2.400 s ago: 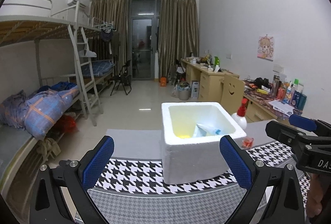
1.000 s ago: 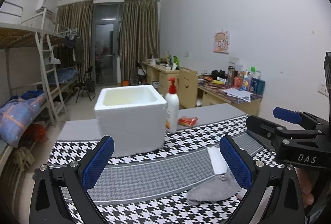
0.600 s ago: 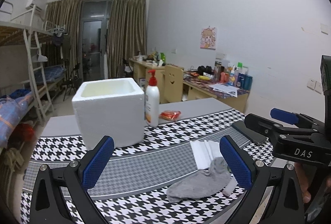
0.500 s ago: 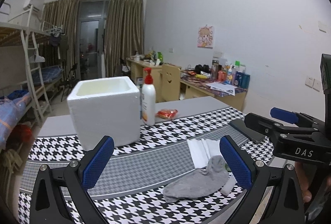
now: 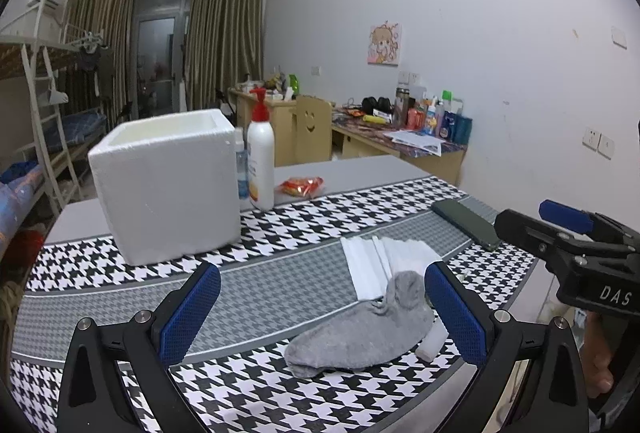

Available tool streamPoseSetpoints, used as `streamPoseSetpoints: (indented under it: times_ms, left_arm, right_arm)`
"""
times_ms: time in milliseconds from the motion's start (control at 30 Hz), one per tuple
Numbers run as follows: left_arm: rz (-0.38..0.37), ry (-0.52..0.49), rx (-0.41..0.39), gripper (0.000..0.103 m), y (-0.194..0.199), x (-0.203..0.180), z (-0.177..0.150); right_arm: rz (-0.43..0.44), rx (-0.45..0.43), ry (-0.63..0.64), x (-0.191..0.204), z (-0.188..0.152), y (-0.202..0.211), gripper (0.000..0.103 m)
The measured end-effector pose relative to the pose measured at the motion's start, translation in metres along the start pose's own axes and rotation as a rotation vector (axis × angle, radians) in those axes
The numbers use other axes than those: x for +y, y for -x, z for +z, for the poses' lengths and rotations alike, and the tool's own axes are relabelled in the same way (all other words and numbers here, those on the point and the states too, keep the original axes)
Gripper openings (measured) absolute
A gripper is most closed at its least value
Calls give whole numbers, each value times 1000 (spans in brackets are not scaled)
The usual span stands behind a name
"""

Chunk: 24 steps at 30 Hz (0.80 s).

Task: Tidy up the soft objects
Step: 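Withdraw both tools from the foam box back toward the remaining items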

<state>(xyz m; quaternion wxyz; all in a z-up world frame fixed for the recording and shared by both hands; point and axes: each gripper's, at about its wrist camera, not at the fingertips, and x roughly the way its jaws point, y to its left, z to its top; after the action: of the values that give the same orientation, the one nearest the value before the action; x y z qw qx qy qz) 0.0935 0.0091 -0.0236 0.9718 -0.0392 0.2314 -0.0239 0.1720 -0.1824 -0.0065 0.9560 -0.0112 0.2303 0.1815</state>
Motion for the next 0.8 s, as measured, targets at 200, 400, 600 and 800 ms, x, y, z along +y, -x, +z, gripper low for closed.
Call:
streamPoseSetpoints:
  times_ms: [200,400,600,800]
  left_arm:
    - [-7,-10,43,102,-15,-4,-7]
    - [-9,-14,81,102,-28,-6,-14]
    - [-26,-17,139,102,-44,-8,-21]
    - [-38,-12,190,102,-59,-9,-29]
  right_arm:
    - [-18,34,-20,-7,-11,-6,95]
    - [-23,61,-35,-12,-22,-12,95]
    - [-24,97,-47,-17,-32,-20,95]
    - [-38,143,-64,-24,-43,-31,95]
